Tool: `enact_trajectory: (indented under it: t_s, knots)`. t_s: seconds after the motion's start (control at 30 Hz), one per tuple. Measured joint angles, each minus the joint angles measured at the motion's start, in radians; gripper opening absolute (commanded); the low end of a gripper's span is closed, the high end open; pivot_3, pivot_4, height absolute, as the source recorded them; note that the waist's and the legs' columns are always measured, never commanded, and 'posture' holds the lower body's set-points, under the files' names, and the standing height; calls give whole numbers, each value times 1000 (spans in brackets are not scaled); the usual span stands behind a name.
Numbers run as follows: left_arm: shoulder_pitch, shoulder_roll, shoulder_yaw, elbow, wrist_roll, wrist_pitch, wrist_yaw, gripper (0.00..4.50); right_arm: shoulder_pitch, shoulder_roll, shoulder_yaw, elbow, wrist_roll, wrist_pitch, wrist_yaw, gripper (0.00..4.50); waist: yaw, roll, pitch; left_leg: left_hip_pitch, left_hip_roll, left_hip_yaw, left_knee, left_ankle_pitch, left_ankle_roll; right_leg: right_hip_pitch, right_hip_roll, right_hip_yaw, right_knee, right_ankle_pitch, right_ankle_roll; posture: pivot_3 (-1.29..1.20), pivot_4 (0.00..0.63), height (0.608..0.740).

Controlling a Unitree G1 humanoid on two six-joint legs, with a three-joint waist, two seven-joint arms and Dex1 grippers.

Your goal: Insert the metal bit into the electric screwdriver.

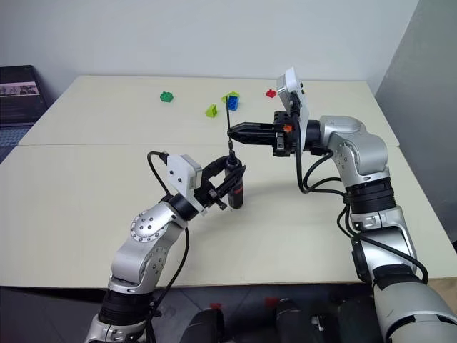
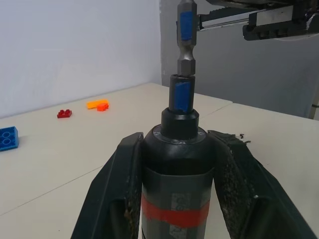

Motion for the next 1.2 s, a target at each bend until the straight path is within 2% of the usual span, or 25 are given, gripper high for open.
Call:
enact_trajectory:
  t_s: [0.47, 1.2]
  knots:
    - [0, 7, 0, 0, -4, -2, -1, 1641, -7, -4, 0, -14, 20, 25, 16, 0, -1, 0, 0, 0, 0, 0, 0, 0, 0, 0, 0, 0, 0, 0, 0, 0, 150, 740]
    - [0, 8, 0, 0, -5, -2, -1, 1640, -18, 4, 3, 49, -20, -46, 34, 0, -2, 0, 0, 0, 0, 0, 0, 0, 0, 0, 0, 0, 0, 0, 0, 0, 150, 740]
